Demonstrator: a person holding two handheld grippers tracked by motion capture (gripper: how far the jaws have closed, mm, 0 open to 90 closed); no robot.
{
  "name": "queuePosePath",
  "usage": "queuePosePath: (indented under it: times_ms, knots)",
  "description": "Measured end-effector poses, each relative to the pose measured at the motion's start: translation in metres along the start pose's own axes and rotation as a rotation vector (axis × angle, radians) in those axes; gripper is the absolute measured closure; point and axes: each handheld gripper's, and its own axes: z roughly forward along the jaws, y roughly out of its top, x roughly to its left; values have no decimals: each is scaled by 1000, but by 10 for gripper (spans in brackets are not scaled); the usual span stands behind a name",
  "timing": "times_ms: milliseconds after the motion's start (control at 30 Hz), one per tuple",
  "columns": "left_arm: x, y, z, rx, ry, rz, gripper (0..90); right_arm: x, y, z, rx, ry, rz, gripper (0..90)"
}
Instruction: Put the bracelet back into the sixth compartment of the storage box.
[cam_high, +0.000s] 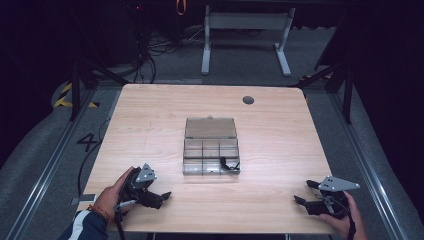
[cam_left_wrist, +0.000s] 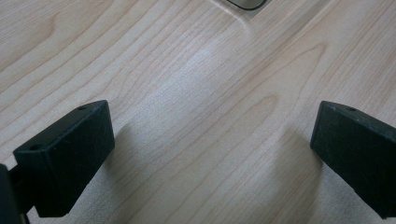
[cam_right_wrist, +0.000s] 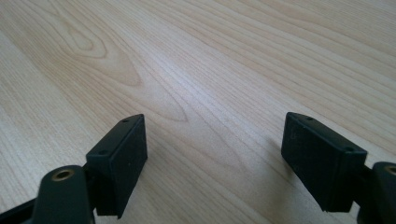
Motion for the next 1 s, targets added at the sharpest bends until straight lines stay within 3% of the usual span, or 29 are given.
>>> queuePosePath:
  times_ms: [1000]
  knots:
    - [0,0,0,-1,0,-1,1,-1,0,0,1,-25,22,226]
